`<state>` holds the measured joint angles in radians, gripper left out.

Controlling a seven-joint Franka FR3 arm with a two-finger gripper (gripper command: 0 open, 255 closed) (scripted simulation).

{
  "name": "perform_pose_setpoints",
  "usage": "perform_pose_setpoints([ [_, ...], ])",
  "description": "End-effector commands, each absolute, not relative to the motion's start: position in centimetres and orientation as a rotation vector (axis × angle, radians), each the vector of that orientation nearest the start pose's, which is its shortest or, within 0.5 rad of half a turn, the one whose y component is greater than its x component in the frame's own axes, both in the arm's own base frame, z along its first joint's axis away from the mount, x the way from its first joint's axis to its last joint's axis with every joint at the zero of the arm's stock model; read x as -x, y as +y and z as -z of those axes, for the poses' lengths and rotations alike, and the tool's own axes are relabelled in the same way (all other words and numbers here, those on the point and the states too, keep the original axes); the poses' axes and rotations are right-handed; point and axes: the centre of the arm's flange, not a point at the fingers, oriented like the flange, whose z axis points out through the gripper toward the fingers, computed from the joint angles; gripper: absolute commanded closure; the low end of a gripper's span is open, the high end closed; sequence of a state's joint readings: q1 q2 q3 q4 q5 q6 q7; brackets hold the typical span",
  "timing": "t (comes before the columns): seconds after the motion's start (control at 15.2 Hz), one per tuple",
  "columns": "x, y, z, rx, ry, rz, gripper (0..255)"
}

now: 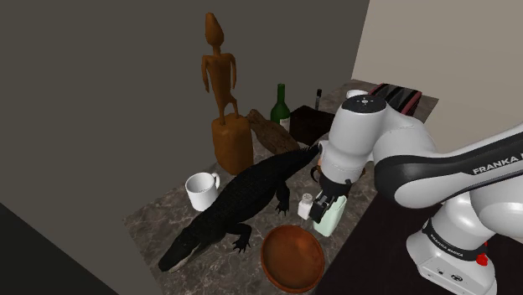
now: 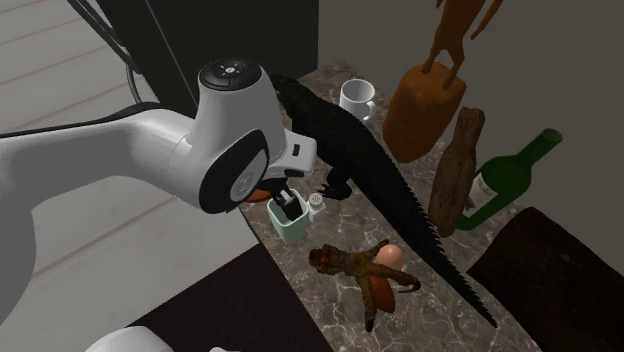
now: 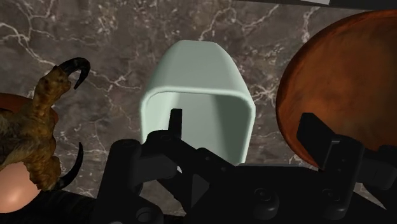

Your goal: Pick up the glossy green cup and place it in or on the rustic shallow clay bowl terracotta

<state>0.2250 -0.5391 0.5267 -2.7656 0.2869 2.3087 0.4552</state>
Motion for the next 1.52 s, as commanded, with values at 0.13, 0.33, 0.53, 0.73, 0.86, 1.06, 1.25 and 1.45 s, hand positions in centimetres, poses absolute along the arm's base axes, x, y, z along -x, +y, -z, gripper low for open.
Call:
perform_pose_setpoints([
  [0.13,-27.3,23.9,-35.2,3.153,-0.073,0.099,0],
  [0.33,-27.3,23.9,-35.2,3.153,-0.073,0.099,0],
  [0.53,-27.3,23.9,-35.2,3.153,-0.073,0.099,255],
  [0.73,-27.3,23.9,-35.2,3.153,-0.073,0.099,255],
  [0.86,-27.3,23.9,-35.2,3.153,-0.073,0.099,255],
  [1.06,-27.3,23.9,-35.7,3.153,-0.073,0.099,255],
  [1.25,-27.3,23.9,-37.3,3.153,-0.073,0.099,255],
  [1.45,-27.3,23.9,-38.9,3.153,-0.073,0.099,255],
])
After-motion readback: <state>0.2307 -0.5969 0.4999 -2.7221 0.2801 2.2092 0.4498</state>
